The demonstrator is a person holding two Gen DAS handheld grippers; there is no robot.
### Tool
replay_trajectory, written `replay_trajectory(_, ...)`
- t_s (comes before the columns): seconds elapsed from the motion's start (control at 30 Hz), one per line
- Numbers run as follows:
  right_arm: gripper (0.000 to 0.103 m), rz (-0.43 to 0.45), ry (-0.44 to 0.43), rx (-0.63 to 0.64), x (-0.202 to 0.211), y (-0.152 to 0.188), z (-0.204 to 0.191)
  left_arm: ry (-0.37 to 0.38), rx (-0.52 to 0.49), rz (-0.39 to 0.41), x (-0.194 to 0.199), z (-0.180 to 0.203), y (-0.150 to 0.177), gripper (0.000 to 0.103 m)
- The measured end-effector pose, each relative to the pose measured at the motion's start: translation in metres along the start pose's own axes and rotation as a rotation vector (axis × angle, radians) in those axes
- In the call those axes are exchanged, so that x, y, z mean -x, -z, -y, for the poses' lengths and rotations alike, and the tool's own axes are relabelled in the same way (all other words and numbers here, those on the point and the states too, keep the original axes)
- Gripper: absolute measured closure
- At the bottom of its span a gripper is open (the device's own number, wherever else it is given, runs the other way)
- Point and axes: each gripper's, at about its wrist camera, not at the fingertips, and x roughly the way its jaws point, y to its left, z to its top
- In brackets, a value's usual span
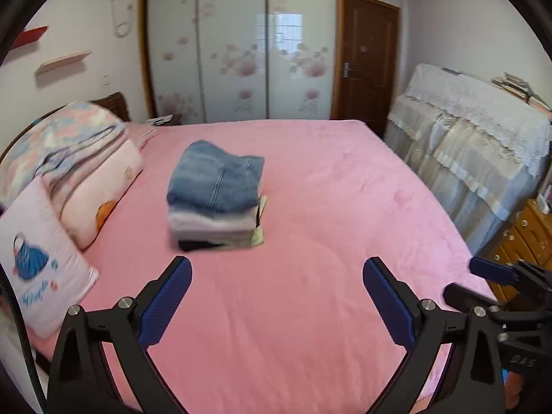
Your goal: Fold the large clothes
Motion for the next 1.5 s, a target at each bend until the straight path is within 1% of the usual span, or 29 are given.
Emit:
replay_trajectory(0.07, 0.040, 0.015, 0.015, -0.038, 0.006, 0.020, 0.009, 0.009, 0.027, -0.004, -0.002, 0.005, 0.018, 0.004)
replay_trajectory(0.13, 0.040, 0.045, 0.017, -0.077, 0.012, 0.036, 0.018, 0.007, 0.070, -0.025, -0.007, 0.011, 0.042, 0.004)
replay_trajectory(0.17, 0.040, 0.061, 0.024, -0.092, 0.014, 0.043, 0.021, 0.010, 0.083, -0.035, -0.013, 0.009, 0.047, 0.004)
replay_trajectory(0.27, 0.040, 0.091, 0.043, -0.144, 0.017, 0.063, 0.033, -0.012, 0.123, -0.080, -0.024, 0.013, 0.075, 0.004)
replay_trajectory(0.33, 0.040, 0.096, 0.060, -0.157, 0.015, 0.072, 0.037, -0.035, 0.127, -0.097, -0.032, 0.013, 0.087, 0.004)
replay_trajectory(0.43, 0.040, 0.096, 0.118, -0.147, 0.007, 0.086, 0.037, -0.051, 0.132, -0.105, -0.037, 0.013, 0.099, 0.004)
replay_trajectory(0.53, 0.040, 0.093, 0.128, -0.141, -0.001, 0.099, 0.035, -0.062, 0.125, -0.103, -0.039, 0.015, 0.111, 0.004)
replay_trajectory(0.6, 0.040, 0.086, 0.124, -0.141, -0.008, 0.106, 0.034, -0.071, 0.107, -0.118, -0.042, 0.019, 0.119, 0.004)
replay_trajectory(0.73, 0.040, 0.066, 0.148, -0.134, -0.020, 0.121, 0.031, -0.070, 0.090, -0.133, -0.043, 0.024, 0.127, 0.004)
replay_trajectory(0.9, 0.040, 0.042, 0.125, -0.152, -0.028, 0.131, 0.033, -0.079, 0.056, -0.123, -0.041, 0.031, 0.133, 0.004)
replay_trajectory(1.1, 0.039, 0.034, 0.127, -0.141, -0.032, 0.135, 0.031, -0.046, 0.048, -0.154, -0.047, 0.037, 0.136, 0.004)
replay_trajectory(1.27, 0.039, 0.035, 0.126, -0.134, -0.033, 0.138, 0.030, -0.033, 0.040, -0.163, -0.049, 0.041, 0.136, 0.004)
replay_trajectory(1.5, 0.039, 0.036, 0.126, -0.144, -0.033, 0.138, 0.032, -0.031, 0.040, -0.174, -0.051, 0.042, 0.136, 0.004)
